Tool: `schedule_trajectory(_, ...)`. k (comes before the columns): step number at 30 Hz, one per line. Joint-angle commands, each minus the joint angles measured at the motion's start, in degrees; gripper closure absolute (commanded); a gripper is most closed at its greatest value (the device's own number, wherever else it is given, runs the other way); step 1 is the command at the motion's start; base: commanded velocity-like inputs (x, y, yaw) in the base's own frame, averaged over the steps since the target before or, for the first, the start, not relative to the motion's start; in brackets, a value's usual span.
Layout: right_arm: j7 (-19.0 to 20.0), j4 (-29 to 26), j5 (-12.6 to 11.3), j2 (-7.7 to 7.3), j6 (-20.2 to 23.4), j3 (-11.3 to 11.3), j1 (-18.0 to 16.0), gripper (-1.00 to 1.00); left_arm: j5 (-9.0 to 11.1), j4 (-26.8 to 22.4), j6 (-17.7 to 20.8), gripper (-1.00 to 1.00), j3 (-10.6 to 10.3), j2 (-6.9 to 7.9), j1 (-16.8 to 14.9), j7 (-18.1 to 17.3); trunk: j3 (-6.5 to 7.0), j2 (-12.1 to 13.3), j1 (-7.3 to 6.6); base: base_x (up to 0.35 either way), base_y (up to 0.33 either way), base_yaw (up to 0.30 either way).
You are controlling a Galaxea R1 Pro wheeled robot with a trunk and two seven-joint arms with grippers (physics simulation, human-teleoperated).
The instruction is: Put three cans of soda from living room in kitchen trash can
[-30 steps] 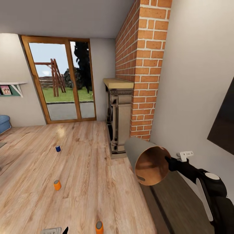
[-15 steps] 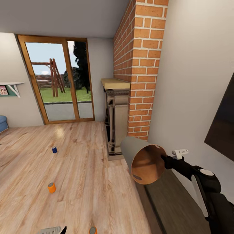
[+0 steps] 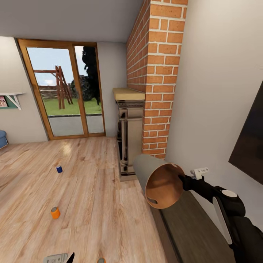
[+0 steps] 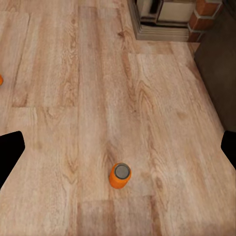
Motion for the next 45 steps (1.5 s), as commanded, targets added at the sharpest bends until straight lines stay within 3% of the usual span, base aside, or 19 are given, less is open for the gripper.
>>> schedule_trajectory(1, 0.1, -0.1, -0.8, 0.01, 0.1, 0.0, 0.0, 1.0, 0.0, 0.0, 0.0, -1.0, 0.0, 0.0, 0.0, 0.0, 0.01, 0.0, 0.0, 0.013, -0.002, 0.0)
schedule_trajectory(20, -0.2, 0.0, -0.7, -0.02, 0.1, 0.0, 0.0, 1.0, -0.1, -0.3, 0.7, -1.0, 0.0, 0.0, 0.0, -0.1, 0.01, 0.0, 0.0, 0.101, 0.0, 0.0)
schedule_trajectory(24, -0.2, -0.1, -0.7, -0.01, 0.1, 0.1, 0.0, 1.0, -0.1, -5.5, 11.8, -1.0, 0.0, 0.1, -2.1, 0.2, 0.01, 0.0, 0.0, 0.002, 0.0, 0.0)
schedule_trajectory(26, -0.2, 0.0, -0.7, 0.02, 0.1, 0.1, 0.0, 1.0, -0.1, -7.2, 22.9, -1.0, -0.1, 0.21, -8.3, 0.3, 0.01, 0.0, 0.0, 0.0, 0.0, 0.0)
schedule_trajectory(27, -0.2, 0.0, -0.7, 0.06, 0.1, 0.2, 0.0, 1.0, -0.1, -7.4, 25.8, -1.0, -0.1, 0.22, -10.4, 0.3, 0.01, 0.0, 0.0, 0.0, 0.0, 0.0)
schedule_trajectory(30, -0.3, 0.0, -0.6, 0.38, 0.1, 1.0, 0.0, 1.0, -0.7, -7.7, 40.6, -1.0, -0.6, 0.17, -21.7, 1.1, 0.01, 0.0, 0.0, 0.0, 0.0, 0.0)
schedule_trajectory(33, -0.5, 0.0, -0.5, 0.52, 0.1, 1.4, 0.0, 1.0, -1.6, -7.2, 47.4, -1.0, -1.3, 0.1, -28.3, 2.2, 0.01, 0.0, 0.0, 0.0, 0.0, 0.0)
schedule_trajectory(34, -0.6, 0.1, -0.5, 0.64, 0.1, 1.7, 0.0, 1.0, -2.2, -5.7, 52.4, -1.0, -2.0, 0.01, -35.5, 3.5, 0.01, 0.0, 0.0, 0.0, 0.0, 0.0)
schedule_trajectory(38, -0.7, 0.3, -0.4, 0.7, 0.1, 2.8, 0.0, 1.0, -2.5, -2.5, 54.9, -1.0, -2.4, -0.1, -41.7, 6.4, 0.01, 0.0, 0.0, 0.0, 0.0, 0.0)
schedule_trajectory(45, -1.7, 0.9, -0.2, 0.72, 0.0, 4.2, 0.0, 1.0, -2.5, 5.4, 53.5, -1.0, -2.5, -0.14, -44.5, 9.3, -0.89, -2.0, 1.1, 0.0, 0.0, 0.0)
